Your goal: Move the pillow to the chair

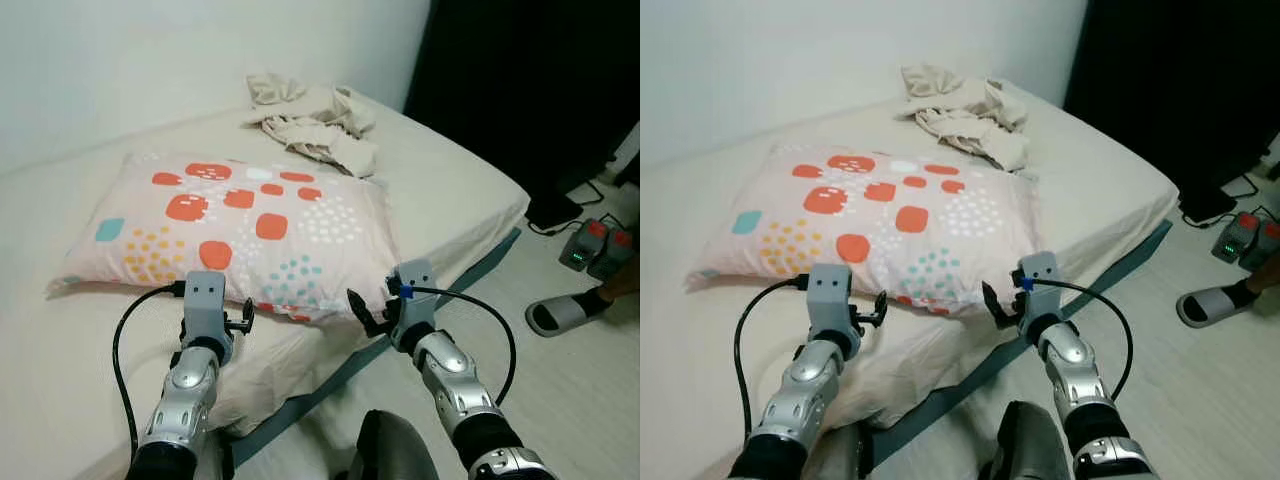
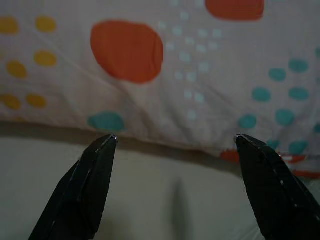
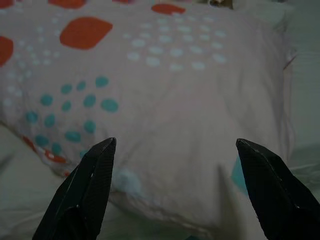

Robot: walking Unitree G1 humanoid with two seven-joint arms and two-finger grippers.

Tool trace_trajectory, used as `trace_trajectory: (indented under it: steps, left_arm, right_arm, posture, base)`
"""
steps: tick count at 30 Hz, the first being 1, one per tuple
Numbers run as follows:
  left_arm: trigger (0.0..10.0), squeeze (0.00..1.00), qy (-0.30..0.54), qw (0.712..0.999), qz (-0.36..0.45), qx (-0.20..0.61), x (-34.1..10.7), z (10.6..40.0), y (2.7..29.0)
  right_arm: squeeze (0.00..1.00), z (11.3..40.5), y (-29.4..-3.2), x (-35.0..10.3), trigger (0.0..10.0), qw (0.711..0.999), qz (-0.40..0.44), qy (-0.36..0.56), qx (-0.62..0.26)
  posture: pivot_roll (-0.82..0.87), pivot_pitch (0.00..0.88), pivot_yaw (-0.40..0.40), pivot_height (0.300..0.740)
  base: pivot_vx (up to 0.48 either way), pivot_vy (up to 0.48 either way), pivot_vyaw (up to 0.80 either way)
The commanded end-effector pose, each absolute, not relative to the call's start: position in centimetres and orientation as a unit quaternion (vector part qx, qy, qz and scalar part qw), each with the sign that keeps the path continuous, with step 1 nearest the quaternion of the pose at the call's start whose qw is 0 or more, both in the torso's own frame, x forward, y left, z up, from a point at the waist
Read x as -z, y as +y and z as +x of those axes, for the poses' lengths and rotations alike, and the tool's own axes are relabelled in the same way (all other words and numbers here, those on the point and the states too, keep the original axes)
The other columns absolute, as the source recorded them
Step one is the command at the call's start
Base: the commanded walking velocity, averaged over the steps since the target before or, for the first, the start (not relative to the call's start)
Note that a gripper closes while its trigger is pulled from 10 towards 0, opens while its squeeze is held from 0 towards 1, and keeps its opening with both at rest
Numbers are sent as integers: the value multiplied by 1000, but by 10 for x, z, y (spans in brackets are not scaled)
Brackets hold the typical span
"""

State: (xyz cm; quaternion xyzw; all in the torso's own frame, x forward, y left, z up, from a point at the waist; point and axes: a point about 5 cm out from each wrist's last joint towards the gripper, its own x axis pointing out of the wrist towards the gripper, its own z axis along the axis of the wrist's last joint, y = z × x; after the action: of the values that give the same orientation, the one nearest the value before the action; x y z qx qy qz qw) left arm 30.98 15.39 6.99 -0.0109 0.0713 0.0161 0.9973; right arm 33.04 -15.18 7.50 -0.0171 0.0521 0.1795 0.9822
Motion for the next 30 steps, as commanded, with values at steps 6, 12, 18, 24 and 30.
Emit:
trace_trajectory:
  steps: [6, 12, 18, 24, 30]
  left_arm:
    - [10000, 0, 80, 997, -3, -15, -66, 308, 157]
    - [10000, 0, 79, 997, -3, -16, -67, 308, 158]
    - [10000, 0, 77, 997, 0, -18, -67, 308, 159]
    - [10000, 0, 79, 997, 1, -21, -65, 307, 161]
    - [10000, 0, 80, 997, 2, -24, -65, 307, 163]
  right_arm:
    - [0, 328, -150, -68, 10000, 982, -15, 68, -176]
    - [0, 325, -146, -62, 10000, 980, -27, 79, -180]
    - [0, 325, -144, -64, 10000, 978, -17, 78, -192]
    - [0, 324, -142, -64, 10000, 978, -13, 75, -197]
    - [0, 321, -139, -59, 10000, 977, -12, 80, -200]
  posture:
    - [-24, 79, -28, 664]
    - [-22, 76, -30, 664]
    - [-21, 80, -32, 664]
    - [-22, 81, -31, 684]
    - [-14, 82, -32, 709]
  base:
    - [0, 0, 0]
    - [0, 0, 0]
    - [0, 0, 0]
    - [0, 0, 0]
    - [0, 0, 0]
